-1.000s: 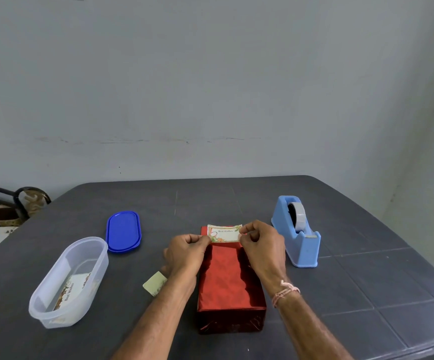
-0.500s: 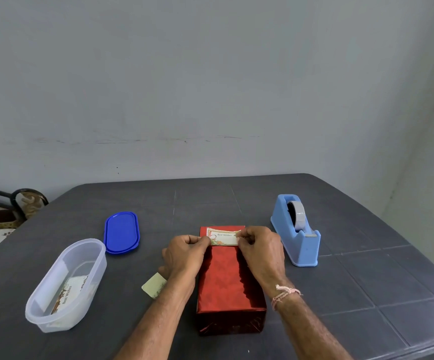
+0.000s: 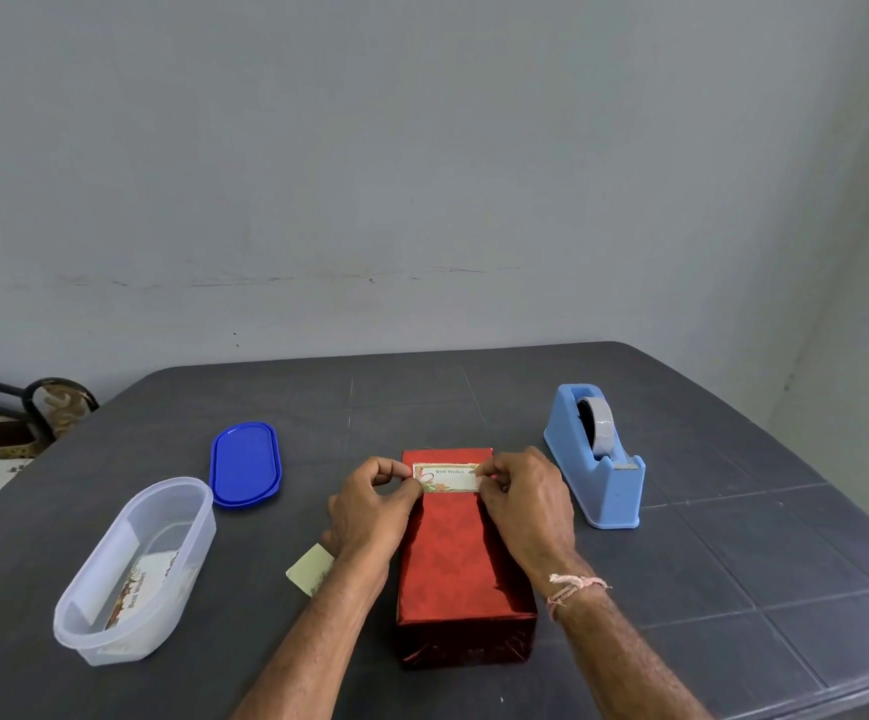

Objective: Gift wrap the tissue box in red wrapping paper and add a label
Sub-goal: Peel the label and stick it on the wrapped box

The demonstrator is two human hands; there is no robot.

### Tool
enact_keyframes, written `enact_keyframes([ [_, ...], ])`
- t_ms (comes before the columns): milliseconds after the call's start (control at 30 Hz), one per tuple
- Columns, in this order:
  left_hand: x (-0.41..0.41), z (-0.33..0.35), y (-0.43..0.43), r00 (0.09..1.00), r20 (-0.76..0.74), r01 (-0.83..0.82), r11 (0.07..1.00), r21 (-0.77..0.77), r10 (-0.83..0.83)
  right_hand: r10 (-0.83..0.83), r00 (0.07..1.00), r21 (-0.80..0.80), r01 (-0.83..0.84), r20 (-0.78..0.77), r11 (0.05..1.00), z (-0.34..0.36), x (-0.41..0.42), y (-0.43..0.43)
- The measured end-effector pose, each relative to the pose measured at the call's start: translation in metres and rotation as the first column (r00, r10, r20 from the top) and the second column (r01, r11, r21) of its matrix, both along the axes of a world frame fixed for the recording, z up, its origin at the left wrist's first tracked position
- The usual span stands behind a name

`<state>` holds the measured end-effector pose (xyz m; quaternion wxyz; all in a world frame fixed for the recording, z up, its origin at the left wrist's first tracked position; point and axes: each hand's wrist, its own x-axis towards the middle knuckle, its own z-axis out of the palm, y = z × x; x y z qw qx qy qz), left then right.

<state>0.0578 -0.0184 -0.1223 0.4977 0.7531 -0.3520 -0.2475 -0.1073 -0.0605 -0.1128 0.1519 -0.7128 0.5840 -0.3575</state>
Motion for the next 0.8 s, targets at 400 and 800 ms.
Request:
enact_keyframes([
  [400, 0.007, -0.003, 0.002, 0.941, -0.301, 0.123, 0.984, -0.132, -0.158, -0.021, 0.986, 0.166, -0.007, 0.166, 0.986, -0.005, -0.004, 0.004],
  [800, -0.003, 0.005, -0.004, 0.928, -0.341, 0.093, 0.981, -0.170, -0.147, -0.002, 0.934, 0.342, -0.129, 0.358, 0.931, 0.006, -0.008, -0.032],
])
